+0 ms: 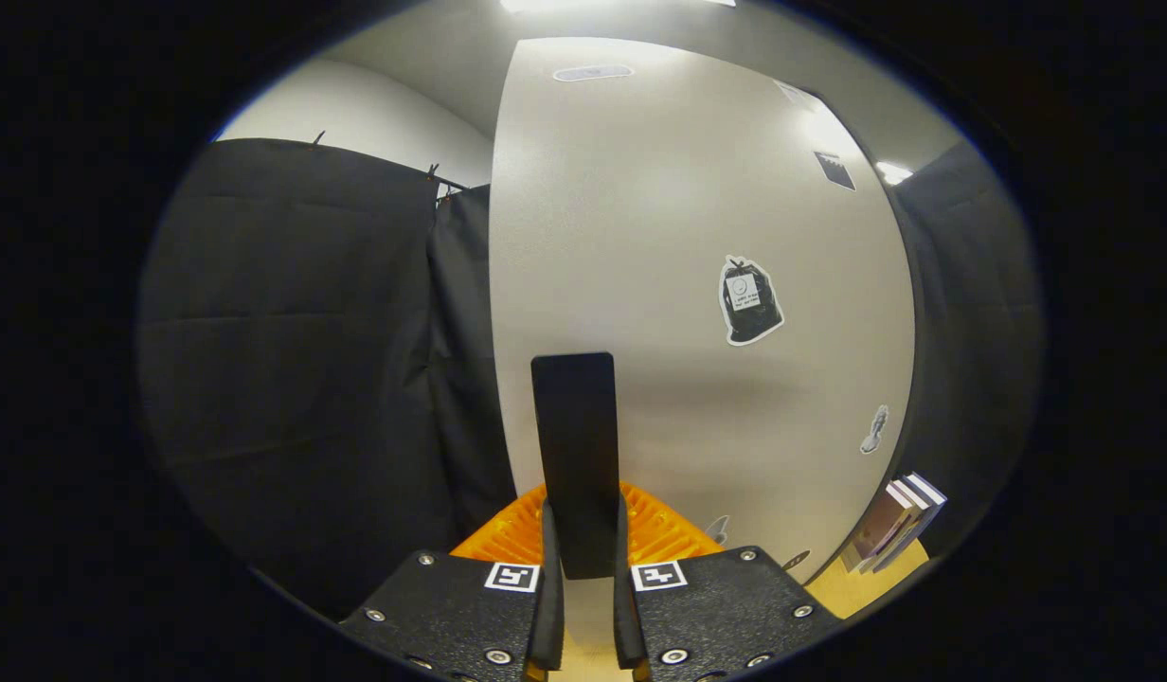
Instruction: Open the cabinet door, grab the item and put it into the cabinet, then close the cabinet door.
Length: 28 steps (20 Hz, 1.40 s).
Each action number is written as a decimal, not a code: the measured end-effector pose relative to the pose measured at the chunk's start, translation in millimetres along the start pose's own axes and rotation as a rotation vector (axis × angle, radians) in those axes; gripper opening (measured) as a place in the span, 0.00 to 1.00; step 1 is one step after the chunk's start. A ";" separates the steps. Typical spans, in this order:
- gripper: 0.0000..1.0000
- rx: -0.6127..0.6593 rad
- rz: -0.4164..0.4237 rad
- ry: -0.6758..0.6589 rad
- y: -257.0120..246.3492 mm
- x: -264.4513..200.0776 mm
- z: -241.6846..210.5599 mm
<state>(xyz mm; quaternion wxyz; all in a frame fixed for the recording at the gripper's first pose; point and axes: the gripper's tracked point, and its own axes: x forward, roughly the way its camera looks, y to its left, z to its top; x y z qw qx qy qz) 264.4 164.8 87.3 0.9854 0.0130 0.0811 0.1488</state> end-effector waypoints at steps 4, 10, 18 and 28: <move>0.21 -0.001 0.018 0.004 -2.4 -16.7 -0.9; 0.21 -0.004 0.027 0.004 -9.4 -36.5 -0.8; 0.21 -0.008 0.023 -0.005 -21.7 -62.6 -0.3; 0.21 -0.013 -0.007 -0.015 -48.1 -93.2 -1.6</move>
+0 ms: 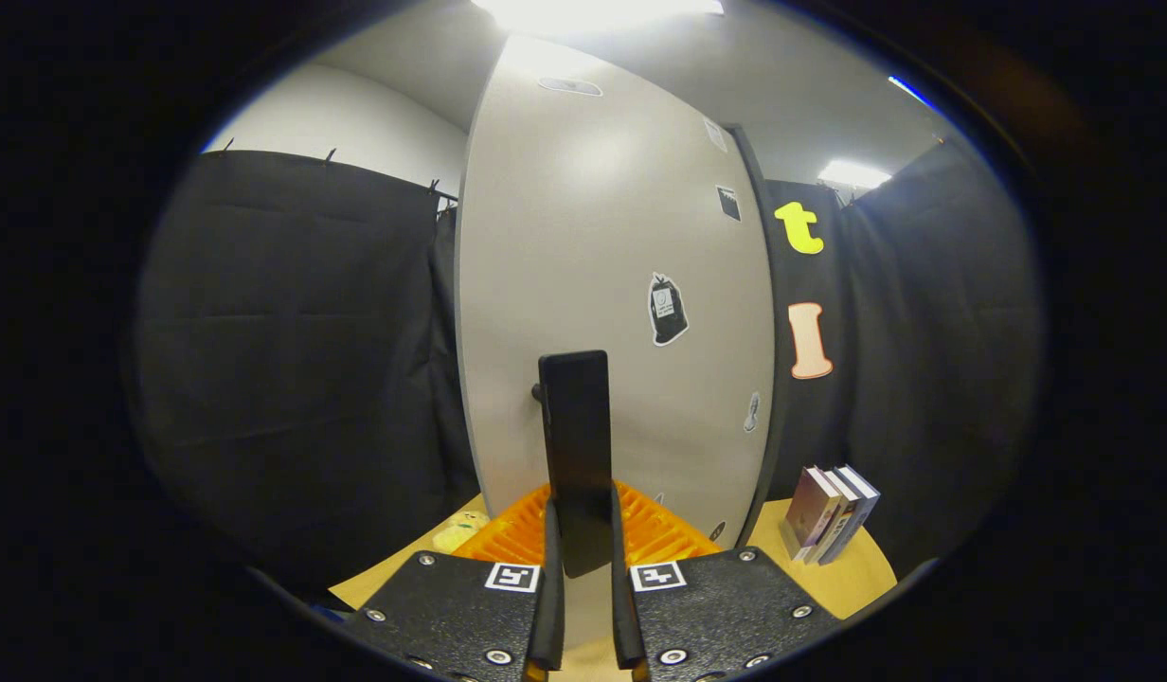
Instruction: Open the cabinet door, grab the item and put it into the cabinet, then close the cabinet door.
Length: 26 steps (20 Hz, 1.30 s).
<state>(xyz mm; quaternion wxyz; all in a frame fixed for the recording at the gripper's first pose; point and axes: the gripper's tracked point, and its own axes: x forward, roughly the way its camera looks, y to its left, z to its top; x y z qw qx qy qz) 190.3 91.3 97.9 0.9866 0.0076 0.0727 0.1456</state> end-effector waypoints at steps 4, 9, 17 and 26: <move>0.20 -0.015 -0.040 -0.003 -16.2 -13.6 0.4; 0.20 -0.016 -0.104 -0.007 -39.8 -28.7 0.4; 0.19 -0.031 -0.192 0.016 -76.5 -55.7 -6.9; 0.14 -0.013 -0.323 -0.005 -132.3 -75.9 -8.6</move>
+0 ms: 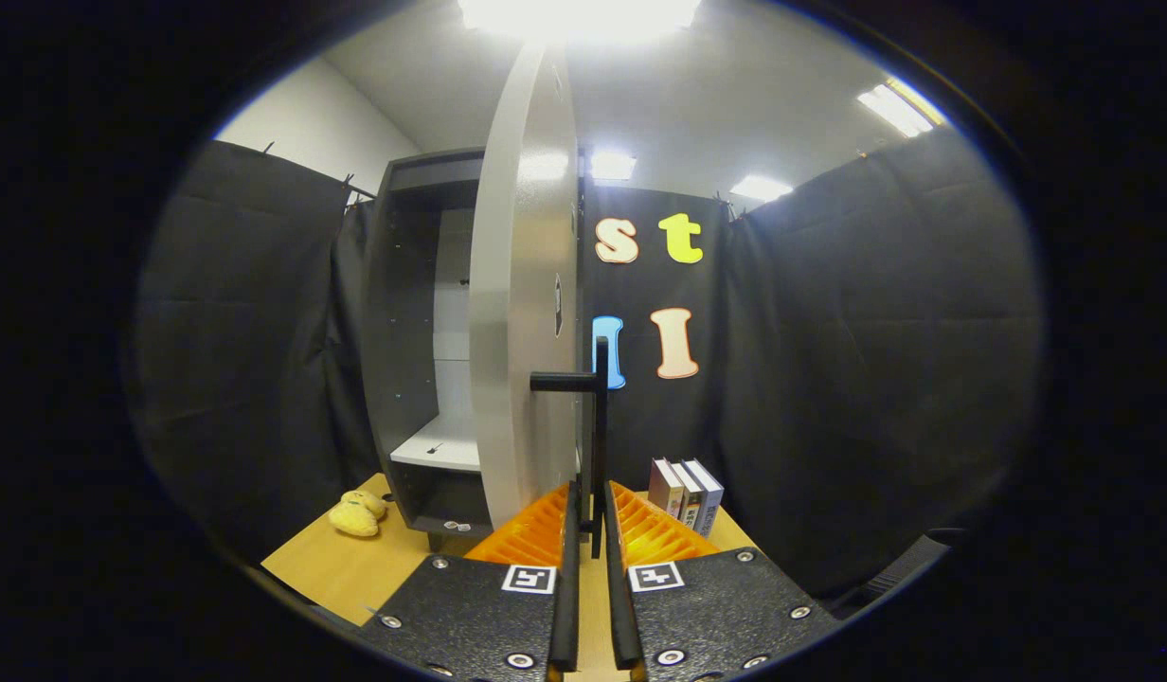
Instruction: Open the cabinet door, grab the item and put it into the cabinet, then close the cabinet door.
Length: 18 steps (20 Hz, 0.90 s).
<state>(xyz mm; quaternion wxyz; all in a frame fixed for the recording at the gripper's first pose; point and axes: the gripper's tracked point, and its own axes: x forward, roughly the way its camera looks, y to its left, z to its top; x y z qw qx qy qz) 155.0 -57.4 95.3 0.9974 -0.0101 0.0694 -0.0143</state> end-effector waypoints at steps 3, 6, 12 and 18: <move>0.12 0.017 -0.038 -0.012 -14.8 -4.3 2.1; 0.12 0.022 -0.092 -0.036 -32.6 -8.5 4.7; 0.24 -0.004 -0.118 -0.120 -43.1 -24.8 12.4; 0.96 0.055 -0.076 -0.227 -16.0 -39.1 4.7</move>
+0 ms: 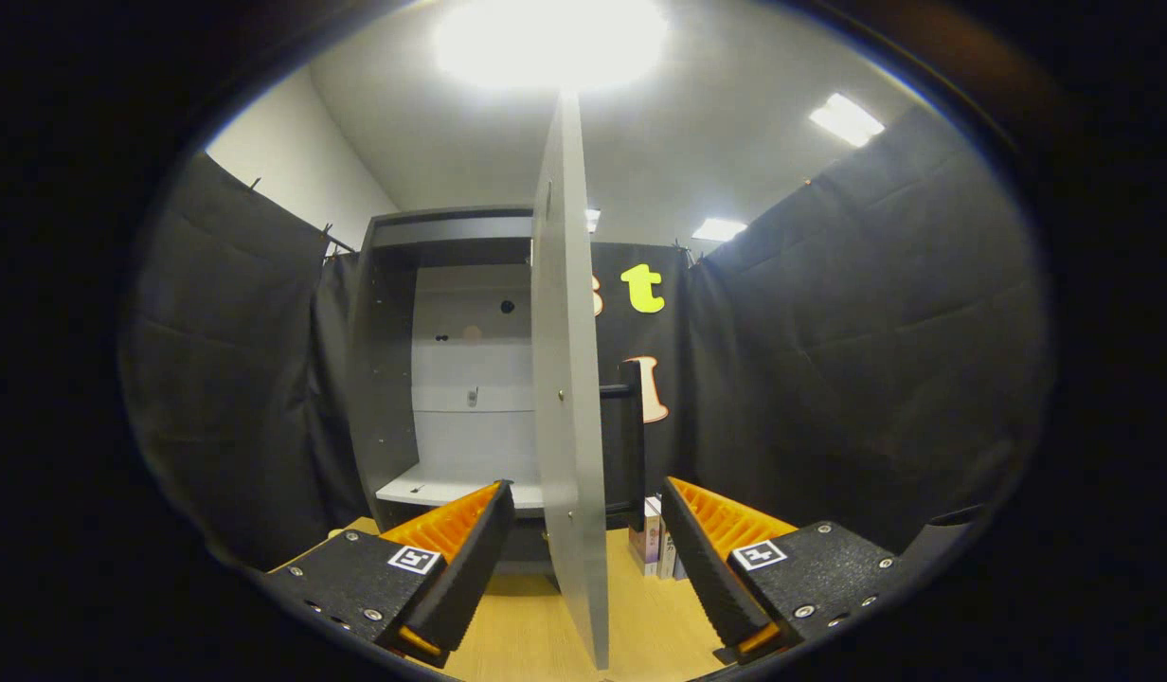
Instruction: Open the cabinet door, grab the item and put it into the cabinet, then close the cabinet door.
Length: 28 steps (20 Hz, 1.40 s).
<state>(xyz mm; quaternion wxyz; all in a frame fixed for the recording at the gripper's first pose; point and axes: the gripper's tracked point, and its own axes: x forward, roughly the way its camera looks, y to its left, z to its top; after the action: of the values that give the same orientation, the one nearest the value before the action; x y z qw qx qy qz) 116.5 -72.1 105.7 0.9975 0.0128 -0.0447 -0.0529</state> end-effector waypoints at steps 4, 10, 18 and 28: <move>0.95 -0.015 -0.013 -0.050 24.1 -4.2 -13.6; 0.95 0.005 0.042 -0.046 76.2 -2.0 -61.3; 0.95 0.097 0.243 0.070 173.1 -16.2 -149.2; 0.95 0.062 0.382 0.214 265.2 -43.5 -253.0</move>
<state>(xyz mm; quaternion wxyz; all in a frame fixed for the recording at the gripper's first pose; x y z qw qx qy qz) 124.0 201.5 -142.0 0.9876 0.0401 0.0582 0.1403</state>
